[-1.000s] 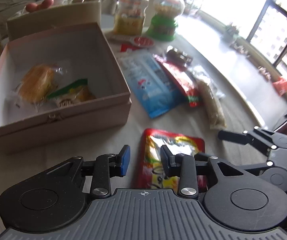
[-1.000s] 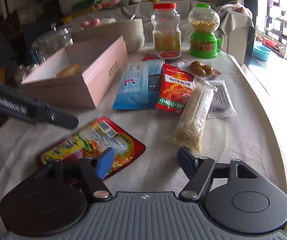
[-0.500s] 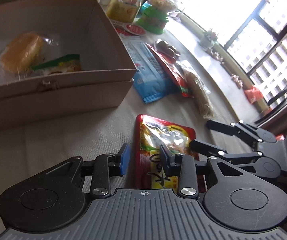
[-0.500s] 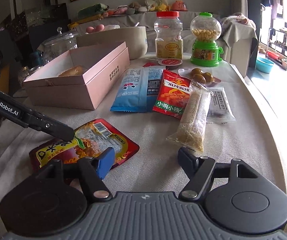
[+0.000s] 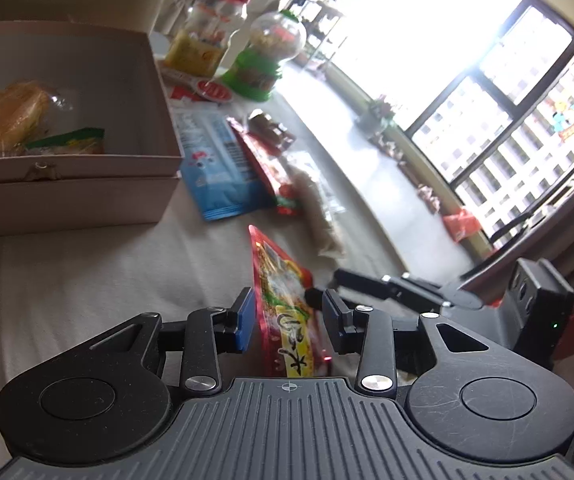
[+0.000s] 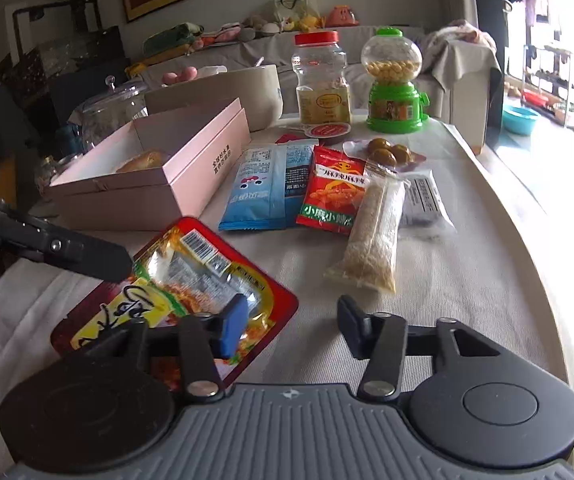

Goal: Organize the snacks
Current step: 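Carry the red pack with the left tool while the right tool grasps the rice-cracker bag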

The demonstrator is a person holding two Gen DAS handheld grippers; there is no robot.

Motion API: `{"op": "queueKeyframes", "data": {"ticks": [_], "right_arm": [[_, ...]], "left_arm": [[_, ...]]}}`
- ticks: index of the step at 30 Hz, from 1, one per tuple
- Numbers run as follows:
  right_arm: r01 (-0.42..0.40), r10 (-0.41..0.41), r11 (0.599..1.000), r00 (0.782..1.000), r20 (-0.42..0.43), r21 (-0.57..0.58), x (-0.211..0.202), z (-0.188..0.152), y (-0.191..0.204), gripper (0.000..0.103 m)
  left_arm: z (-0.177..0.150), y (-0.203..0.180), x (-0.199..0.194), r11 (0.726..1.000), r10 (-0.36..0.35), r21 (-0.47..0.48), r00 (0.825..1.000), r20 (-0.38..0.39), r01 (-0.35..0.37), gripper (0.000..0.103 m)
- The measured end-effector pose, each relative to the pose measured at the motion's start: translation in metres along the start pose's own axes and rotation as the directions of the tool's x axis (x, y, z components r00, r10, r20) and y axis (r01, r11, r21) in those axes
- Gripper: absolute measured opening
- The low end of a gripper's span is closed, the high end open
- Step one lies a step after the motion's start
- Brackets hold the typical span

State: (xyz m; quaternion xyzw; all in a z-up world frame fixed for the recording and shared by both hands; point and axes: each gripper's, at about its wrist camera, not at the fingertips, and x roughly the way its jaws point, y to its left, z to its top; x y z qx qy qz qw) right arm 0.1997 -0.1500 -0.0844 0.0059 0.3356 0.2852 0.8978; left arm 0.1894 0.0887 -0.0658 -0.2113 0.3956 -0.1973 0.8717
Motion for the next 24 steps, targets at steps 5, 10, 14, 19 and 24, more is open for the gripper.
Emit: {"op": "queueKeyframes", "data": {"ticks": [5, 10, 14, 19, 24], "right_arm": [[0.011, -0.011, 1.000, 1.000, -0.016, 0.002, -0.018, -0.016, 0.003, 0.042], [0.033, -0.033, 0.999, 0.999, -0.003, -0.019, -0.028, -0.029, 0.009, 0.042], [0.055, -0.054, 0.997, 0.998, 0.018, -0.050, -0.030, -0.036, 0.014, 0.042], [0.053, -0.052, 0.996, 0.998, 0.025, -0.070, -0.034, -0.039, 0.014, 0.043], [0.080, -0.078, 0.997, 0.995, 0.066, -0.024, -0.039, -0.012, -0.002, 0.055]], "left_arm": [[-0.009, -0.007, 0.005, 0.999, -0.021, -0.028, 1.000, 0.022, 0.022, 0.042], [-0.022, -0.016, 0.018, 0.997, -0.067, -0.026, 0.997, -0.043, 0.066, 0.046], [-0.027, -0.026, 0.028, 1.000, -0.002, 0.029, 0.999, -0.040, 0.003, 0.045], [-0.033, -0.024, 0.040, 0.997, 0.053, 0.055, 0.998, -0.014, -0.052, 0.031], [-0.044, -0.012, 0.029, 0.999, 0.002, -0.051, 1.000, 0.005, -0.002, 0.027]]}}
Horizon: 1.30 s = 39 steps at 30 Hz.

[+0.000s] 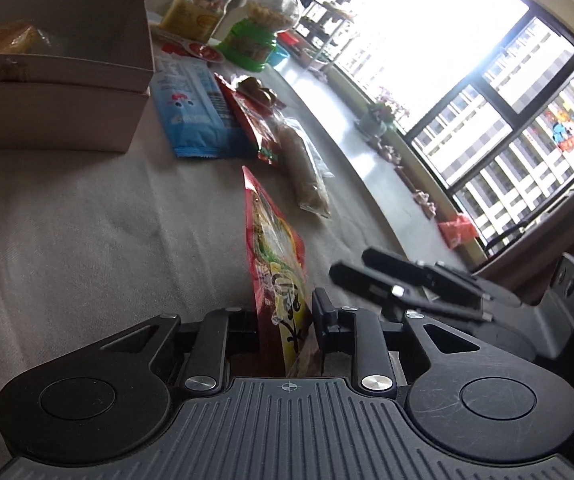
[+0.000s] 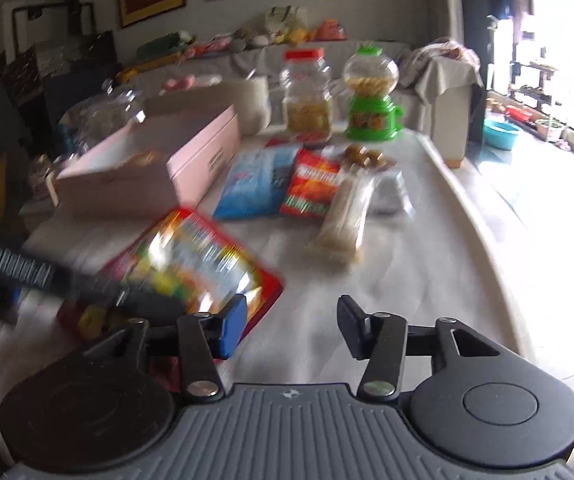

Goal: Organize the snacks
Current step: 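Carry the red pack with the left tool while the right tool grasps the rice-cracker bag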

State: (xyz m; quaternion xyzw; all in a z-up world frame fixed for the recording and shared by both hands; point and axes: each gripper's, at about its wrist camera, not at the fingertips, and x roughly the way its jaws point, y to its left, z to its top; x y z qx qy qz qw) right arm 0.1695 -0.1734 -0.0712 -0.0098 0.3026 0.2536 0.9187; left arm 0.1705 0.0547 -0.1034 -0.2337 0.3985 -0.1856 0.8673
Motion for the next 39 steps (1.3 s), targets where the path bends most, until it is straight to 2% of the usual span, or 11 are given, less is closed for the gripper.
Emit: {"op": "queueKeyframes", "data": {"ticks": [2, 5, 9, 11, 12, 13, 19, 23, 29, 33, 39], "right_arm": [[0.011, -0.012, 1.000, 0.999, 0.037, 0.020, 0.008, 0.021, -0.009, 0.067], [0.055, -0.057, 0.996, 0.998, 0.025, 0.072, 0.041, 0.055, -0.025, 0.067], [0.059, -0.045, 0.984, 0.995, -0.088, 0.169, 0.097, 0.081, -0.044, 0.065], [0.067, -0.040, 0.979, 0.989, -0.144, 0.190, 0.114, 0.080, -0.048, 0.041], [0.068, -0.040, 0.981, 0.987, -0.155, 0.179, 0.115, 0.079, -0.046, 0.035], [0.068, -0.043, 0.985, 0.987, -0.156, 0.159, 0.112, 0.076, -0.042, 0.029], [-0.037, 0.057, 0.993, 0.981, -0.185, 0.110, 0.056, 0.051, -0.017, 0.029], [-0.112, 0.128, 0.990, 0.969, -0.210, 0.084, 0.012, 0.034, -0.001, 0.029], [-0.202, 0.215, 0.976, 0.947, -0.237, 0.080, -0.035, 0.025, 0.019, 0.029], [-0.251, 0.252, 0.967, 0.948, -0.193, 0.033, -0.060, 0.040, 0.035, 0.029], [-0.276, 0.274, 0.955, 0.961, -0.033, -0.104, -0.082, 0.110, 0.071, 0.029]], "left_arm": [[-0.003, -0.002, -0.005, 1.000, 0.008, 0.003, 1.000, 0.018, -0.008, 0.025], [-0.004, -0.005, -0.016, 1.000, 0.011, 0.019, 0.999, 0.048, -0.012, 0.023], [-0.007, -0.001, -0.032, 0.999, 0.035, 0.008, 0.997, 0.073, -0.035, 0.022], [-0.010, 0.007, -0.042, 0.999, 0.043, -0.019, 0.996, 0.084, -0.041, 0.022], [-0.012, 0.011, -0.046, 0.999, 0.043, -0.035, 0.995, 0.089, -0.040, 0.022], [-0.014, 0.015, -0.049, 0.998, 0.041, -0.047, 0.995, 0.090, -0.037, 0.022], [-0.027, 0.023, -0.053, 0.997, 0.020, -0.069, 0.998, 0.056, -0.016, 0.022], [-0.032, 0.020, -0.054, 0.998, 0.011, -0.060, 0.999, 0.051, -0.008, 0.022], [-0.038, 0.010, -0.074, 0.999, -0.013, -0.049, 0.993, 0.114, 0.019, 0.021], [-0.023, 0.003, -0.117, 1.000, -0.007, -0.023, 0.974, 0.227, 0.013, 0.021], [0.055, -0.007, -0.189, 0.997, 0.031, 0.056, 0.907, 0.419, -0.060, 0.021]]}}
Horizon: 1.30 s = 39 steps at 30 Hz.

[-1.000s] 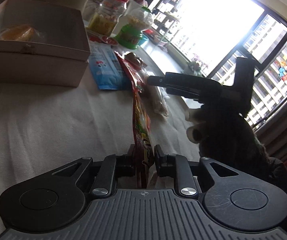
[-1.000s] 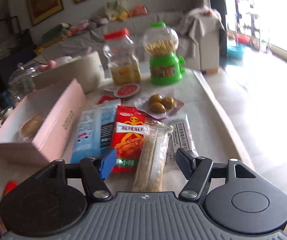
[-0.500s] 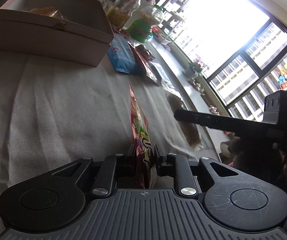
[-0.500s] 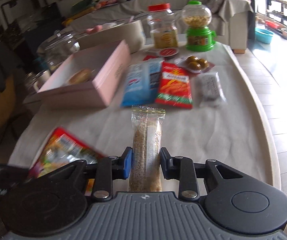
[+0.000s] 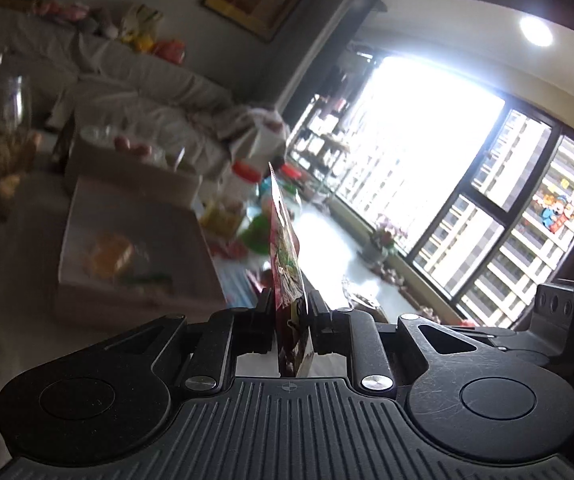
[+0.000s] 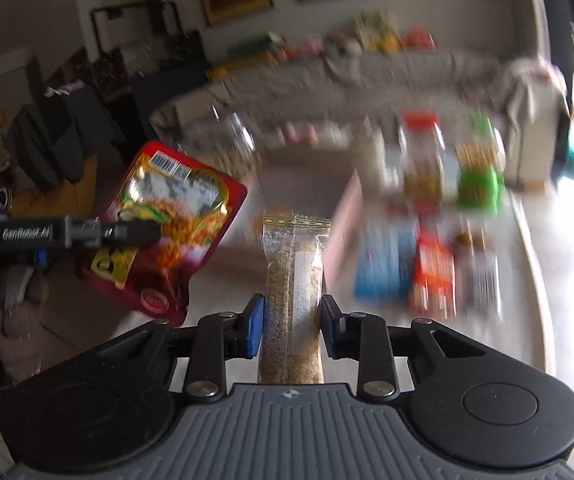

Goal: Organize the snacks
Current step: 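Carry the red pack with the left tool while the right tool grasps the rice-cracker bag, then lower both tools over the pink box and open them, dropping pack and bag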

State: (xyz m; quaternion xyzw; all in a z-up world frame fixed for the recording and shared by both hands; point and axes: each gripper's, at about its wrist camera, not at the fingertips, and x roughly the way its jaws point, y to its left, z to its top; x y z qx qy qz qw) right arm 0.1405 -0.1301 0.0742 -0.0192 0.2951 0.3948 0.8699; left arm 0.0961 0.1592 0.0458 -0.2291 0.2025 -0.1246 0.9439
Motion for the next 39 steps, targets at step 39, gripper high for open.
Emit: {"op": "queueKeyframes", "data": {"ticks": [39], "right_arm": [[0.025, -0.018, 0.997, 0.995, -0.095, 0.076, 0.225, 0.104, -0.071, 0.065]], "left_arm": [[-0.015, 0.065, 0.118, 0.983, 0.163, -0.084, 0.986, -0.023, -0.164, 0.023]]}}
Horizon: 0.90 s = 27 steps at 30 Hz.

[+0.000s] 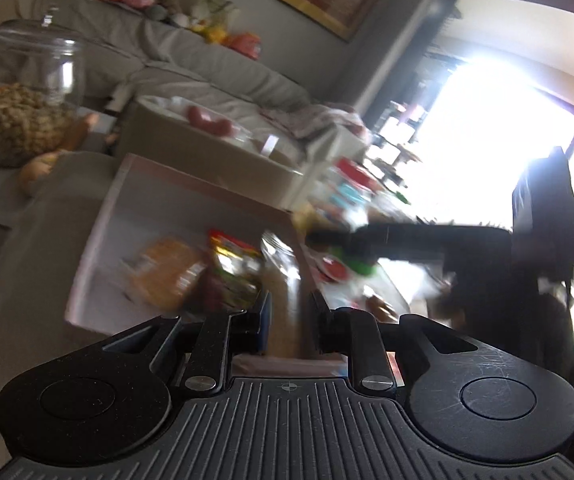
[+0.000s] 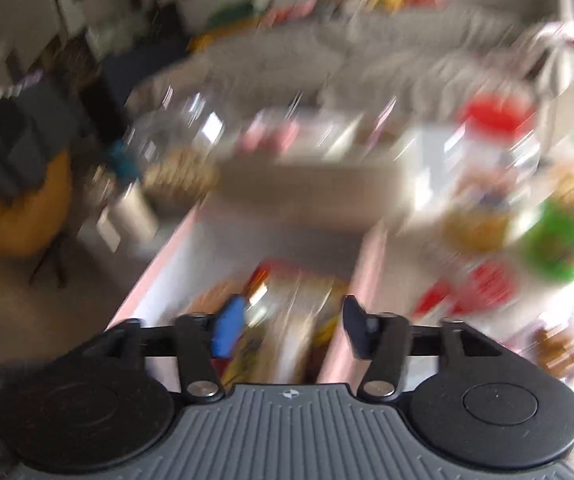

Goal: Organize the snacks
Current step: 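Lower both tools over the pink box and open them, dropping pack and bag, then grasp the red-lidded jelly cup with the right tool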

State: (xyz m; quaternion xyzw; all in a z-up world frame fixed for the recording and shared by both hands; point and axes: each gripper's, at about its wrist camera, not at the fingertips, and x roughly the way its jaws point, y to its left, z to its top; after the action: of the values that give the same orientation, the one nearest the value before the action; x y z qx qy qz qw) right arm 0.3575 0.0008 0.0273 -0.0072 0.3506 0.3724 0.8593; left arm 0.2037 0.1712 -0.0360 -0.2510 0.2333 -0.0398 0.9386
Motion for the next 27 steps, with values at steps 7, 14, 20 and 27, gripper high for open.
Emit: {"op": "queueKeyframes", "data": {"ticks": [7, 14, 20, 27], "right_arm": [[0.195, -0.196, 0.964, 0.981, -0.014, 0.182, 0.001, 0.014, -0.093, 0.077], [0.292, -0.274, 0.946, 0.953, -0.132, 0.140, 0.097, 0.008, -0.116, 0.077], [0.305, -0.287, 0.948, 0.944, -0.163, 0.096, 0.122, 0.001, -0.125, 0.061], [0.251, -0.249, 0.968, 0.965, -0.081, 0.004, 0.024, -0.041, -0.106, 0.060]], "left_arm": [[-0.042, -0.039, 0.031, 0.991, -0.078, 0.091, 0.977, -0.198, 0.097, 0.023], [-0.066, -0.037, 0.044, 0.992, -0.040, 0.105, 0.955, -0.294, 0.073, 0.023], [-0.066, -0.026, 0.035, 0.995, -0.015, 0.088, 0.953, -0.302, 0.044, 0.023], [-0.069, -0.022, 0.047, 0.998, -0.021, 0.043, 0.948, -0.319, 0.037, 0.023]]}}
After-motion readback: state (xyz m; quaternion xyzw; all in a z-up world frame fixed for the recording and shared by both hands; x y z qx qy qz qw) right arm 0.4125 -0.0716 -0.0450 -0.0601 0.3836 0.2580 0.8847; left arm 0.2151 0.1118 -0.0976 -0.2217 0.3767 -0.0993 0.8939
